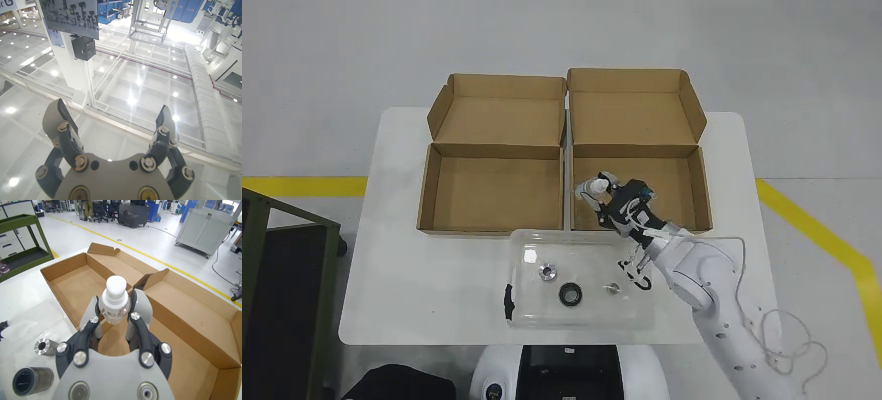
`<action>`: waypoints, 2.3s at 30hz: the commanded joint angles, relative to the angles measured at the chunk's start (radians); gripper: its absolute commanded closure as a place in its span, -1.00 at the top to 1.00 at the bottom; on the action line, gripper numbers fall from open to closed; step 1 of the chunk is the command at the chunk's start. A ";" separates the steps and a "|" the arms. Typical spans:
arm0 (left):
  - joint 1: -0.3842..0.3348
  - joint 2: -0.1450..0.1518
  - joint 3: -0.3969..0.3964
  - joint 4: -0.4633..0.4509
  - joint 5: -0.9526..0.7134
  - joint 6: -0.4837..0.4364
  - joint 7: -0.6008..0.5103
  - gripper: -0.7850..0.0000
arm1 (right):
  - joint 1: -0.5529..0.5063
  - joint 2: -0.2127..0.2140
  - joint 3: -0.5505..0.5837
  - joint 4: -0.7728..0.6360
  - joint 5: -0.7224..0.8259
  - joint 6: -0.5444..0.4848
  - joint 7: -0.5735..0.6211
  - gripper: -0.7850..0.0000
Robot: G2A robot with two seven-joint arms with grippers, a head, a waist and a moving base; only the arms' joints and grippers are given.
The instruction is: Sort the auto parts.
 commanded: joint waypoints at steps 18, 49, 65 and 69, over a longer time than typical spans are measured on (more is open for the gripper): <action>0.000 0.000 0.000 0.000 0.000 0.000 0.000 1.00 | 0.124 -0.013 -0.047 0.183 0.060 0.012 0.200 -0.54; 0.000 0.000 0.000 0.000 0.000 0.000 0.000 1.00 | -0.171 0.050 0.120 -0.313 0.054 -0.251 0.371 1.00; 0.000 0.000 0.000 0.000 0.000 0.000 0.000 1.00 | -0.328 0.090 0.171 -0.432 -0.052 -0.373 0.552 1.00; 0.000 0.000 0.000 0.000 0.000 0.000 0.000 1.00 | -0.326 0.096 0.157 -0.428 -0.059 -0.399 0.592 0.84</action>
